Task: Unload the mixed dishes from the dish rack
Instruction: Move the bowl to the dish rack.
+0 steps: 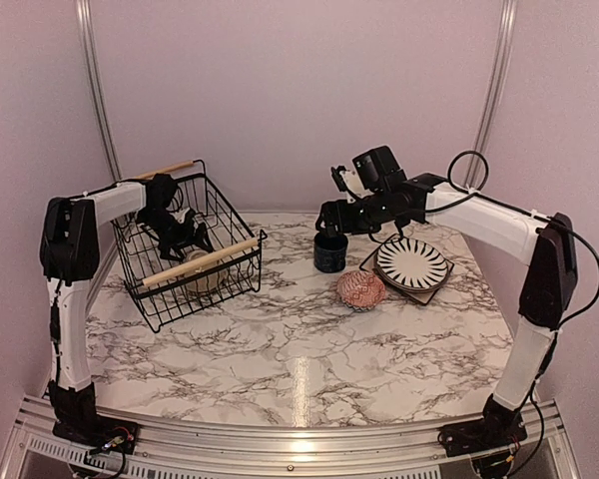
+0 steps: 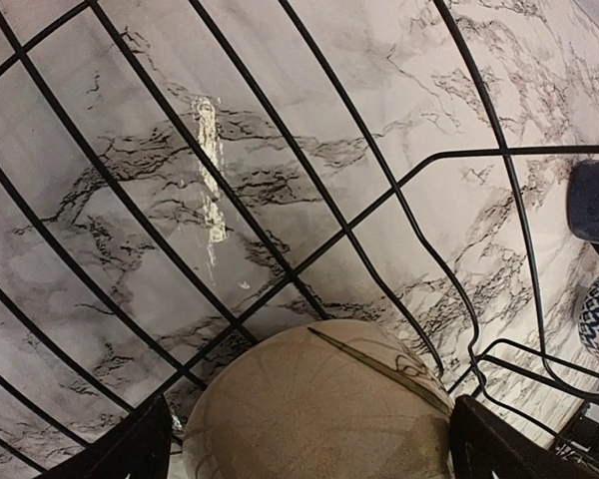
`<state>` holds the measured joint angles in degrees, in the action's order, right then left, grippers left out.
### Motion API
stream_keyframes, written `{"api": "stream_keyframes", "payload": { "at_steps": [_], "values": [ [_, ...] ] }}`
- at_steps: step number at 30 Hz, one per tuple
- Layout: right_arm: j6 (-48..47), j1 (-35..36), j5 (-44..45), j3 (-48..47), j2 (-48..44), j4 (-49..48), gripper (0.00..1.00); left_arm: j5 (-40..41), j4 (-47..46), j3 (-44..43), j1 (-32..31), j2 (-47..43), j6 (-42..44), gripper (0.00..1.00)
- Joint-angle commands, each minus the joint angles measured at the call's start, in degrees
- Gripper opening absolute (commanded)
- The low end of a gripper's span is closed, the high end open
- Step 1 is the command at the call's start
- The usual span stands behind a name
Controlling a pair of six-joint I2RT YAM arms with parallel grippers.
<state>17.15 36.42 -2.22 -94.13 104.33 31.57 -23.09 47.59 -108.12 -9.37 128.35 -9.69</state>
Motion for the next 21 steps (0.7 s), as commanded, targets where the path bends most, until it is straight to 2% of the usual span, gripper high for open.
{"api": "stream_keyframes", "payload": {
  "at_steps": [1, 5, 8, 11, 17, 21],
  "values": [
    [0.7, 0.3, 0.4, 0.4, -2.3, -1.2, 0.82, 0.5, 5.4, -0.4, -0.1, 2.7, 2.0, 0.99],
    [0.7, 0.3, 0.3, 0.7, -2.2, -1.6, 0.82, 0.6, 6.2, 0.1, -0.1, 2.8, 2.7, 0.99],
    [1.0, 0.4, -0.1, 1.0, -2.1, -2.1, 0.82, 3.9, 6.2, -0.4, -0.1, 3.4, 1.9, 0.99],
    [1.2, 0.3, -0.7, 0.9, -2.1, -2.3, 0.82, 2.6, 6.2, 0.5, -0.4, 3.4, 0.8, 0.99],
    [1.8, 0.3, -1.2, 1.7, -2.8, -3.3, 0.82, 2.6, 2.1, 8.5, -1.7, -3.0, -1.3, 0.92],
    [2.2, 1.4, -2.1, 0.9, -2.3, -4.7, 0.82, 4.1, -0.2, 13.4, -2.4, -8.4, -2.9, 0.91]
  ]
}}
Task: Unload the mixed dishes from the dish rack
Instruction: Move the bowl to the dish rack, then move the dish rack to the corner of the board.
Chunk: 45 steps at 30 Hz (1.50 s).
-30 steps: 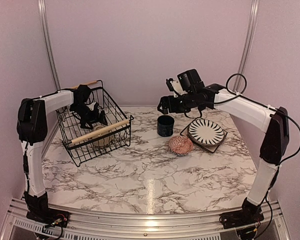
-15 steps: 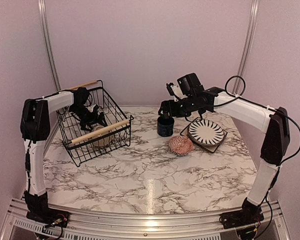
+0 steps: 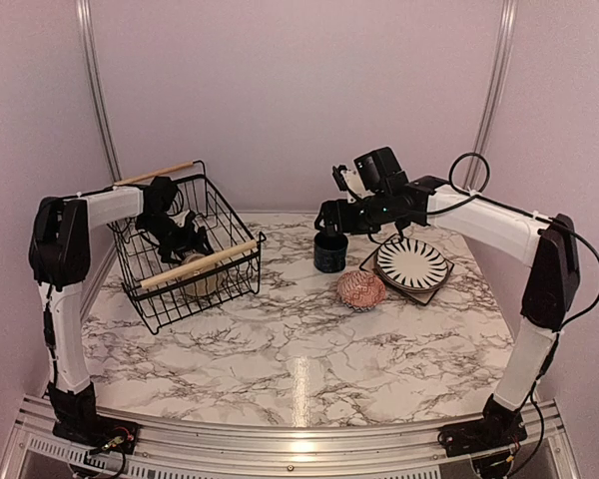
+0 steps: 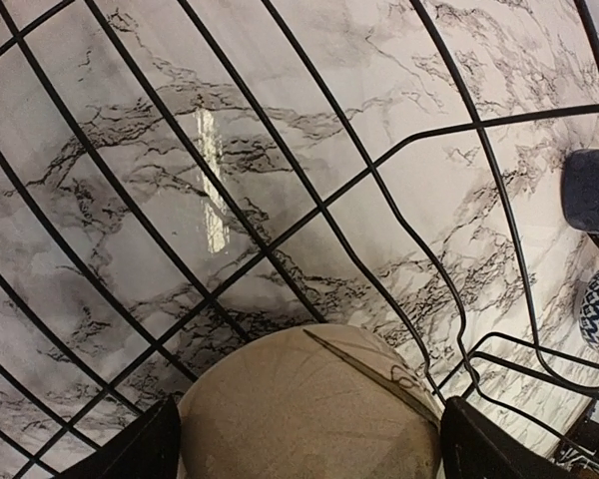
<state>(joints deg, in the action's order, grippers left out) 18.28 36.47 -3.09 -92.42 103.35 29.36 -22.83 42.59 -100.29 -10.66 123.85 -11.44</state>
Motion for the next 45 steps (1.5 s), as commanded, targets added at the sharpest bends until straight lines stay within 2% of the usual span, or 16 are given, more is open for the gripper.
{"api": "stream_keyframes", "payload": {
  "at_steps": [1, 5, 12, 16, 20, 24, 29, 34, 37, 42, 43, 45],
  "values": [
    [1.5, 1.9, -1.1, -1.5, -0.8, -2.7, 0.82, 4.2, 4.5, 6.3, -1.3, -4.8, -1.5, 0.91],
    [6.0, 4.7, -4.0, -2.8, 1.2, -6.8, 0.80, 6.7, 3.0, 9.5, -1.7, -8.4, -3.3, 0.95],
    [17.5, 9.6, -17.9, 1.3, 4.7, -24.5, 0.78, 10.2, 1.9, 10.6, -2.4, -13.4, -4.8, 0.99],
    [21.3, 10.7, -20.2, -0.2, 8.5, -26.3, 0.76, 13.7, 1.9, 11.1, -2.5, -17.0, -5.1, 0.99],
    [30.5, 10.8, -20.3, 1.6, 10.8, -29.6, 0.76, 17.9, 2.6, 12.1, -2.9, -20.5, -4.4, 0.99],
    [36.5, 10.8, -23.9, 3.5, 13.4, -36.5, 0.73, 17.4, 2.4, 15.0, -2.9, -24.5, -3.7, 0.99],
    [38.6, 11.2, -23.6, 2.1, 15.0, -38.4, 0.68, 14.2, 1.5, 15.6, -3.0, -24.4, -4.3, 0.99],
    [40.7, 11.3, -22.5, 3.5, 14.5, -41.0, 0.65, 12.2, 0.3, 19.6, -3.1, -30.6, -4.1, 0.93],
    [41.5, 11.3, -22.2, 4.3, 14.5, -42.5, 0.60, 5.2, 0.2, 23.1, -3.2, -34.7, -3.8, 0.90],
    [41.9, 11.0, -24.0, 4.9, 14.8, -44.9, 0.36, -2.2, -0.5, 28.4, -4.8, -41.9, -2.6, 0.81],
    [41.8, 11.0, -24.3, 5.1, 14.7, -45.1, 0.30, -3.8, -1.1, 29.3, -4.9, -43.5, -2.7, 0.81],
    [41.3, 10.6, -25.0, 5.4, 14.7, -45.2, 0.27, -6.0, -2.5, 31.2, -5.3, -45.4, -3.7, 0.87]
  ]
}}
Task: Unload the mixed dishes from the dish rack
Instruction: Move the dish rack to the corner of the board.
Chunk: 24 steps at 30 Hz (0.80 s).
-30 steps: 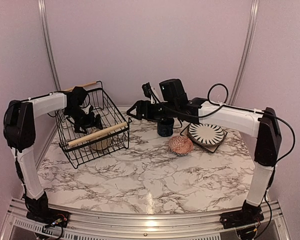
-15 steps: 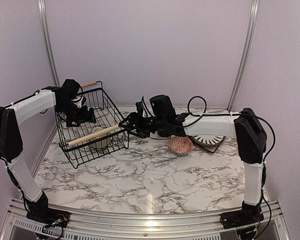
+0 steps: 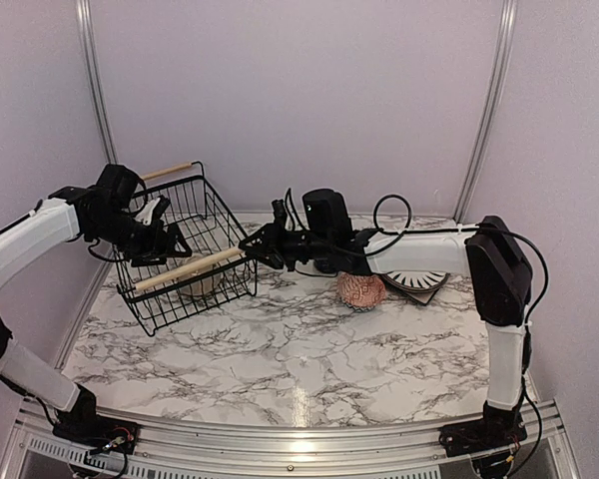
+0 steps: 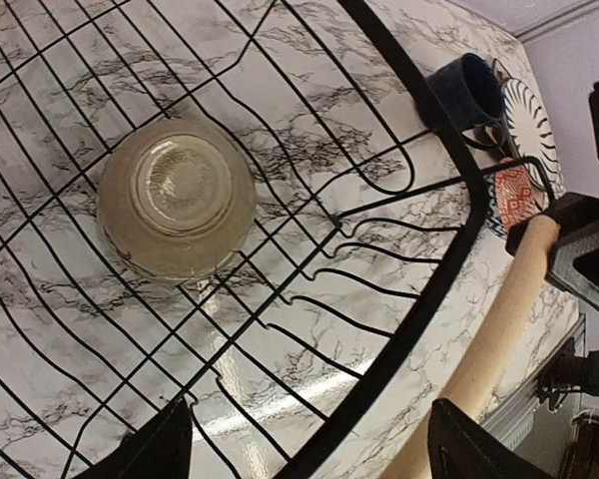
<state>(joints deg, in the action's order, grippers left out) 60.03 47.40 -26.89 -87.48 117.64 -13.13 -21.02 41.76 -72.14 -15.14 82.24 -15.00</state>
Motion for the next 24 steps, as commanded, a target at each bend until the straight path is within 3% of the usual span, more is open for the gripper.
{"api": "stream_keyframes", "payload": {
  "at_steps": [1, 7, 14, 24],
  "values": [
    [-0.6, -0.6, -1.6, 0.6, 0.3, -2.6, 0.26, -9.2, -2.4, 3.9, -1.2, -4.2, -0.5, 0.90],
    [-3.7, -2.9, -4.7, 1.2, -0.5, -1.2, 0.17, -13.7, -4.8, 6.4, -6.5, -5.8, -2.4, 0.92],
    [-10.4, -6.4, -11.5, 1.8, -1.4, 2.1, 0.09, -16.1, -10.1, 7.0, -12.1, -6.6, -8.5, 0.83],
    [-24.5, -10.7, -18.2, -0.4, 1.0, 13.9, 0.06, -15.7, -18.5, 5.9, -20.2, -2.9, -15.8, 0.81]
  ]
}}
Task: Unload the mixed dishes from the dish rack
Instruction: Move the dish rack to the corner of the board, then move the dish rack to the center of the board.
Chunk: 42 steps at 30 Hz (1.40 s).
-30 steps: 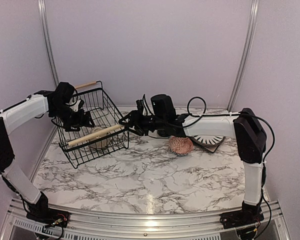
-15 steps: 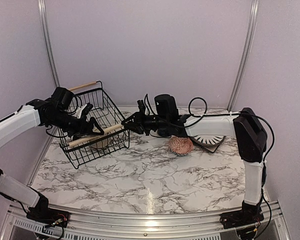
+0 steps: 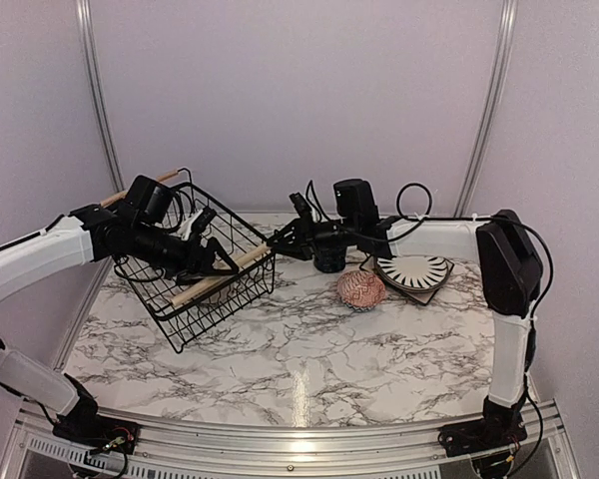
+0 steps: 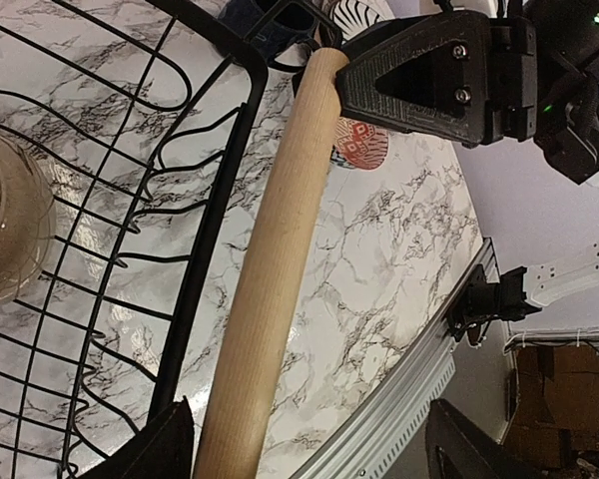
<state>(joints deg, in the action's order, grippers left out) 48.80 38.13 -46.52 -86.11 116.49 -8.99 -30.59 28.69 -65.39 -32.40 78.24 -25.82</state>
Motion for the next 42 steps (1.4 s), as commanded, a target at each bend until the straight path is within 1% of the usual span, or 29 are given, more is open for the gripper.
{"api": "stream_keyframes", "payload": {
  "at_steps": [1, 3, 6, 8, 10, 13, 15, 17, 19, 24, 25, 27, 28, 31, 33, 38, 40, 42],
  "values": [
    [-15.4, -1.9, 1.4, -2.4, 2.4, 12.3, 0.06, -5.8, -5.5, -1.5, -2.9, 1.3, -5.2, 0.83],
    [-18.0, -2.8, 1.6, -3.4, 2.8, 15.1, 0.05, -3.6, -2.8, -4.3, -2.7, 2.0, -4.1, 0.88],
    [-19.1, -4.4, 0.5, -3.2, 3.0, 15.5, 0.00, 0.3, 2.0, -10.1, -1.6, 3.6, -1.7, 0.94],
    [-20.3, -4.8, 0.3, -3.7, 3.3, 16.3, 0.00, 1.4, 2.5, -12.6, 0.1, 4.3, -1.8, 0.99],
    [-21.9, -4.7, 0.4, -5.0, 3.8, 18.1, 0.00, 1.7, 1.8, -14.2, 2.2, 4.5, -3.3, 0.99],
    [-22.5, -4.8, 2.0, -5.0, 3.2, 19.2, 0.00, 5.8, 3.0, -14.7, 7.6, 4.7, -5.7, 0.99],
    [-21.8, -4.8, 2.4, -4.0, 2.5, 18.4, 0.00, 8.0, 4.4, -14.9, 11.3, 5.5, -5.1, 0.98],
    [-21.5, -4.7, 2.5, -3.6, 2.1, 18.1, 0.00, 8.1, 5.2, -14.7, 14.0, 7.8, -3.5, 0.96],
    [-21.0, -4.7, 2.4, -3.2, 1.8, 17.6, 0.00, 7.5, 6.4, -15.6, 15.8, 10.8, -1.7, 0.92],
    [-21.2, -4.1, 4.7, -3.7, 0.6, 18.6, 0.00, 7.4, 6.1, -16.6, 18.4, 18.7, 0.3, 0.91],
    [-20.8, -4.0, 5.2, -3.6, 0.0, 18.7, 0.04, 8.0, 6.3, -17.2, 18.7, 20.1, 0.6, 0.91],
    [-18.4, -3.9, 6.1, -2.4, -1.6, 17.4, 0.26, 9.9, 6.0, -18.1, 19.0, 22.4, 1.4, 0.92],
    [-16.6, -3.6, 6.5, -1.0, -2.7, 15.5, 0.34, 10.0, 5.8, -18.6, 19.1, 23.5, 1.7, 0.92],
    [-11.3, -2.0, 9.5, 2.8, -5.7, 10.8, 0.54, 8.8, 4.3, -19.2, 19.7, 26.1, 1.7, 0.92],
    [-9.3, -0.5, 12.7, 4.4, -7.2, 9.6, 0.65, 8.0, 1.8, -18.2, 20.2, 26.7, 1.1, 0.92],
    [3.3, 1.7, 15.8, 11.4, -9.0, -4.7, 0.71, 5.1, -5.8, -13.4, 22.0, 26.4, -1.0, 0.91],
    [6.6, 2.6, 16.5, 11.5, -8.0, -7.4, 0.69, 4.6, -7.5, -12.2, 22.5, 26.9, -1.5, 0.91],
    [9.4, 3.4, 17.1, 11.9, -6.9, -12.3, 0.67, 4.5, -8.3, -11.4, 22.5, 27.9, -1.4, 0.91]
  ]
}}
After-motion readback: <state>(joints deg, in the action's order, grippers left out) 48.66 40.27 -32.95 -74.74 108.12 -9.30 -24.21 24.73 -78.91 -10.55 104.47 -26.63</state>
